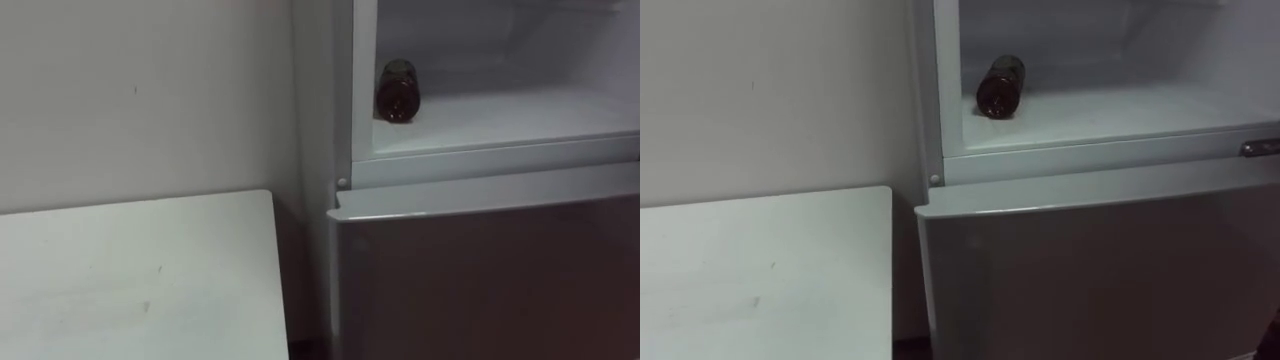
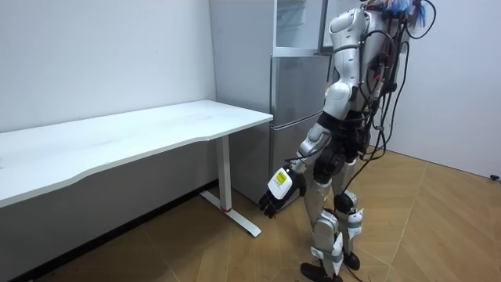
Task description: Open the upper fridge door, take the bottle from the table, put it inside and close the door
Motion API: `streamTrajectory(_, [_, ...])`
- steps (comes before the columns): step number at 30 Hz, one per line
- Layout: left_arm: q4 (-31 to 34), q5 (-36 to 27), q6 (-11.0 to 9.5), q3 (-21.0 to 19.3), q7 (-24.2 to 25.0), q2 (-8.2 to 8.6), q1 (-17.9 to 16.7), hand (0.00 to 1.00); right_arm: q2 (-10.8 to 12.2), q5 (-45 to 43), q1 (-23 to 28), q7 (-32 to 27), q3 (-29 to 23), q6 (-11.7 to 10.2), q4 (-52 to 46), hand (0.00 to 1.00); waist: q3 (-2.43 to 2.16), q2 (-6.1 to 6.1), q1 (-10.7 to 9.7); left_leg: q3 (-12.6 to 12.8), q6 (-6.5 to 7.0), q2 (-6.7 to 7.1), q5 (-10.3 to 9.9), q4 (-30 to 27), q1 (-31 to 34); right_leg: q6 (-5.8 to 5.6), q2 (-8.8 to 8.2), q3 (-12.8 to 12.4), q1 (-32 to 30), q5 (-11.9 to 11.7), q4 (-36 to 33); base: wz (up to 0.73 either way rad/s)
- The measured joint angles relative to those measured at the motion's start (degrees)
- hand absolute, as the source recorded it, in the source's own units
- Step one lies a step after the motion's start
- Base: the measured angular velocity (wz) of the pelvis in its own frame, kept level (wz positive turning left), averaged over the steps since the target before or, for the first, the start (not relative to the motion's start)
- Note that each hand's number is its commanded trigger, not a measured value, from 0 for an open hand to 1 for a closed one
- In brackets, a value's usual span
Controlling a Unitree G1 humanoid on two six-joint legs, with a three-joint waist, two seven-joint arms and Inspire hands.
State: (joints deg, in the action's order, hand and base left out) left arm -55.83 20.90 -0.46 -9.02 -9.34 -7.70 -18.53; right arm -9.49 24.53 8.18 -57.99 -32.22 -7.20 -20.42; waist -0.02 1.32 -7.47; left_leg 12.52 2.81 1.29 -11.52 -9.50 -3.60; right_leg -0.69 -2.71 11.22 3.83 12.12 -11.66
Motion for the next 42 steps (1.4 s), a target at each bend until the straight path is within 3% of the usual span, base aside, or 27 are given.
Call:
streamTrajectory(4, [-0.86,0.04,0.00,0.04,0.00,0.02,0.37,0.00,-0.01,-4.84,0.00,-2.60,0.90,2.47,0.00,0.00,0.04,0.60,-0.12,0.18,0.00,0.02,0.00,0.07,0.00,-0.03,-0.07,0.00,-0.13,0.03,-0.01,-0.01])
streamTrajectory(15, [-3.29,0.05,-0.82,0.29,0.07,0.03,1.72,0.00,0.01,-7.15,0.00,-3.59,4.09,2.60,0.01,0.00,0.12,0.74,0.04,1.36,0.01,-0.02,-0.01,0.17,-0.30,-0.08,-0.13,-0.78,-0.62,0.19,-0.69,-0.04])
streamTrajectory(21, [-4.53,0.03,-0.89,0.18,1.07,-0.06,2.29,0.00,0.01,-9.37,-0.01,-3.60,7.29,3.61,-0.04,0.00,0.47,1.32,0.47,2.28,0.00,-0.03,-0.02,0.06,-0.24,0.07,-0.31,-2.02,-2.41,1.26,-3.04,-0.11])
streamTrajectory(29, [-4.51,0.03,-2.49,0.38,2.37,-0.13,2.83,0.00,0.01,-11.10,0.03,-3.58,11.00,3.61,-0.07,0.00,0.53,1.41,1.07,3.06,-0.01,-0.41,-0.03,-0.33,0.30,0.25,-0.20,-2.78,-3.52,1.17,-3.94,-0.05])
streamTrajectory(34, [-4.54,0.03,-2.72,3.15,3.00,-0.75,2.71,0.00,0.01,-12.78,0.43,-3.53,13.97,3.51,-0.18,0.00,0.53,1.40,1.18,3.26,-0.01,-0.55,-0.02,-0.89,0.87,0.55,0.01,-3.09,-4.02,0.90,-4.06,-0.03])
streamTrajectory(39, [-3.78,0.02,-4.86,3.61,5.52,-1.31,2.72,0.00,0.00,-19.23,3.49,0.77,19.68,3.17,-0.27,0.00,0.50,1.35,1.60,3.20,-0.06,-0.84,-0.01,-1.30,1.03,0.82,0.25,-3.33,-4.08,0.45,-3.91,-0.06])
streamTrajectory(42, [-3.50,-0.02,-5.16,4.12,5.82,-1.97,2.78,0.00,-0.12,-22.79,4.48,4.50,23.16,3.17,-0.28,0.00,0.49,1.36,1.65,3.18,-0.08,-0.94,0.01,-1.55,1.07,0.91,0.33,-3.32,-4.00,0.11,-3.79,-0.01])
